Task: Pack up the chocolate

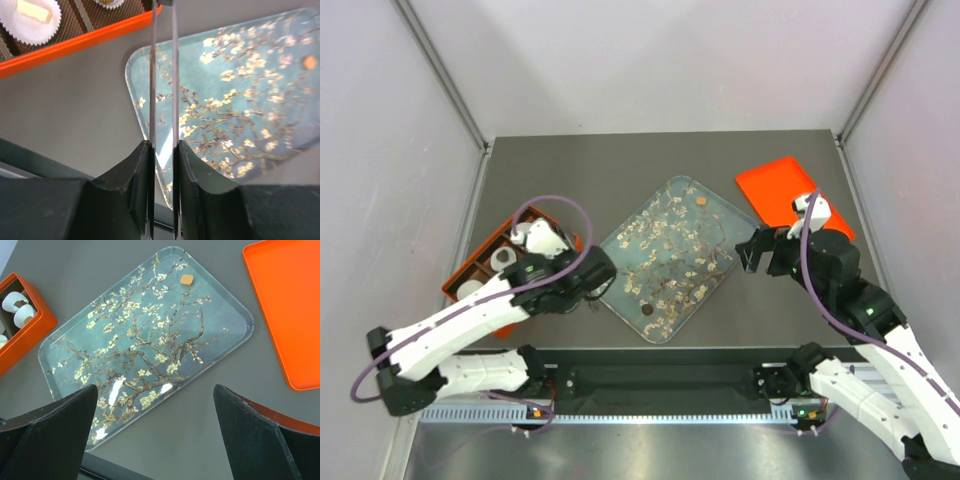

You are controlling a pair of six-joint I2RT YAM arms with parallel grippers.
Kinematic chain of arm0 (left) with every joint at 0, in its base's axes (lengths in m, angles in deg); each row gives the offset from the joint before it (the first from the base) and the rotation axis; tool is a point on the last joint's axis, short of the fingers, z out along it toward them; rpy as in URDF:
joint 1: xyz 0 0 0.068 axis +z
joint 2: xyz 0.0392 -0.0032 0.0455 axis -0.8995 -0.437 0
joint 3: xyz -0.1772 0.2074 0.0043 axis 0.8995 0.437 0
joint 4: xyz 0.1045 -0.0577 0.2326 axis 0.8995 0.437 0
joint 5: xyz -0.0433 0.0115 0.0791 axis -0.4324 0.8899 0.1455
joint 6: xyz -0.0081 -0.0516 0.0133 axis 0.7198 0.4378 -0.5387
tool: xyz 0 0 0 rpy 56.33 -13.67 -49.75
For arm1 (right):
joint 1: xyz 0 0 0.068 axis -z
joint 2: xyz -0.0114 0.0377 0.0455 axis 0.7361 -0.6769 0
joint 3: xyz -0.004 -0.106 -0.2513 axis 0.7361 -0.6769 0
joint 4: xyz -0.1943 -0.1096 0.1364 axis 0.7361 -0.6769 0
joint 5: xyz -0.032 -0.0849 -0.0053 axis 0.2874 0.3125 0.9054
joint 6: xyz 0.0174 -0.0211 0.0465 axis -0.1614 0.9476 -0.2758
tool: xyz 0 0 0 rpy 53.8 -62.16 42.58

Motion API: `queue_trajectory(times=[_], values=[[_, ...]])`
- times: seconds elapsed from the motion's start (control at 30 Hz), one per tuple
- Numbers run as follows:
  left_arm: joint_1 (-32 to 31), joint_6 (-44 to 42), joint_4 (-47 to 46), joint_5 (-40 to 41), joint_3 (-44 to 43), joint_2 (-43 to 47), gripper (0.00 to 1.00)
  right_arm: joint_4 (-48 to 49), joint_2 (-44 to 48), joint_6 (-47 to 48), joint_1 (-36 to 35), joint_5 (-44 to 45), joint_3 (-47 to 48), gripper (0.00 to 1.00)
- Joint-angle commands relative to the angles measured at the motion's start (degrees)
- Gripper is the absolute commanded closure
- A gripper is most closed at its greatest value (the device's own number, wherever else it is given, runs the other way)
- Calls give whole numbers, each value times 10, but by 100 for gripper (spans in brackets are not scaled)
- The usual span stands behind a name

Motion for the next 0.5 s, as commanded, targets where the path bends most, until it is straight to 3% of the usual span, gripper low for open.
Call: queue_trajectory(times=[0.0,0.07,0.17,0.3,0.47], values=[[0,-44,-66,52,45,124,100,25,-6,-5,-10,-6,31,0],[1,-91,-124,65,89,207,100,25,-5,-5,-9,-4,31,0],[1,-155,-141,86,114,260,100,24,-9,-8,-10,-5,31,0],[0,-159,-93,109,90,225,100,27,-15,-14,-10,-6,32,0],[1,-210,-138,130,74,166,100,29,-20,-20,-10,-6,37,0]])
